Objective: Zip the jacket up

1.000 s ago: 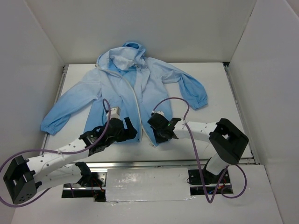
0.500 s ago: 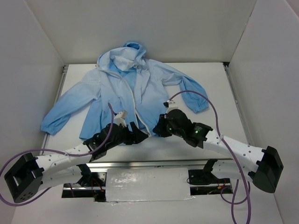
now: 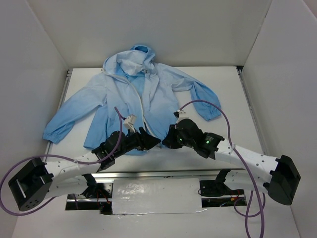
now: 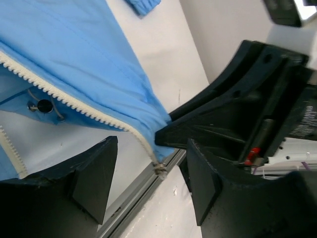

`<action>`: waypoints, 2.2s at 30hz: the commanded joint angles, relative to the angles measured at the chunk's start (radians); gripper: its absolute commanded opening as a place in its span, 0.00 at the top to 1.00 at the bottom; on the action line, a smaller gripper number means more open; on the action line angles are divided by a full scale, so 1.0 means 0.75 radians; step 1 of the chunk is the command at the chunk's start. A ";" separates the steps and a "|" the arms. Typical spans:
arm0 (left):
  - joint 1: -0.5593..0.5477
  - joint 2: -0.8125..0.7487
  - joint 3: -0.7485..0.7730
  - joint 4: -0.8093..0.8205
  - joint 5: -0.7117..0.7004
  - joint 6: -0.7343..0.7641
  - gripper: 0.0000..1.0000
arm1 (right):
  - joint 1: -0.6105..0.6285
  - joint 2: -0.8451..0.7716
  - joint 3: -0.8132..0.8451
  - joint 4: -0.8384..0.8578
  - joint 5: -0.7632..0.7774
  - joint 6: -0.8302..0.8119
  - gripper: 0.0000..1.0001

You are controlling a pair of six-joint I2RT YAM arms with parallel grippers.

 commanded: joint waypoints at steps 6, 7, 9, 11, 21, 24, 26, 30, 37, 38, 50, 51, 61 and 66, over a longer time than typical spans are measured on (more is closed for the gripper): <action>0.003 0.103 -0.022 0.199 0.023 -0.009 0.38 | 0.012 -0.036 0.007 0.101 -0.043 -0.006 1.00; 0.003 0.111 -0.020 0.215 0.027 -0.009 0.41 | 0.012 -0.034 0.005 0.105 -0.051 -0.004 1.00; 0.003 0.127 -0.016 0.237 0.037 -0.011 0.60 | 0.012 -0.038 -0.003 0.113 -0.052 0.001 1.00; 0.006 0.138 -0.026 0.258 0.050 -0.017 0.75 | 0.012 -0.038 -0.008 0.113 -0.043 0.001 1.00; 0.016 0.072 -0.159 0.450 0.146 0.077 1.00 | -0.037 -0.173 -0.120 0.225 -0.194 -0.118 0.30; 0.024 0.062 -0.192 0.548 0.203 0.108 1.00 | -0.106 -0.226 -0.198 0.340 -0.388 -0.145 0.27; 0.026 0.068 -0.202 0.595 0.246 0.114 1.00 | -0.139 -0.220 -0.218 0.366 -0.507 -0.155 0.28; 0.028 0.099 -0.194 0.718 0.307 0.108 1.00 | -0.149 -0.161 -0.214 0.417 -0.620 -0.177 0.35; 0.034 0.140 -0.182 0.792 0.336 0.093 1.00 | -0.151 -0.091 -0.226 0.520 -0.816 -0.143 0.37; 0.034 0.138 -0.182 0.788 0.332 0.093 1.00 | -0.151 -0.091 -0.228 0.534 -0.827 -0.139 0.41; 0.042 0.109 -0.167 0.733 0.311 0.120 1.00 | -0.178 -0.100 -0.255 0.561 -0.861 -0.124 0.73; 0.042 0.115 -0.167 0.733 0.311 0.120 1.00 | -0.180 -0.102 -0.255 0.565 -0.863 -0.126 0.78; 0.046 -0.009 -0.057 0.332 0.132 0.202 0.54 | -0.190 -0.100 -0.275 0.616 -0.865 -0.126 1.00; 0.046 -0.242 0.068 -0.227 -0.134 0.281 0.16 | -0.196 -0.081 -0.282 0.616 -0.839 -0.126 1.00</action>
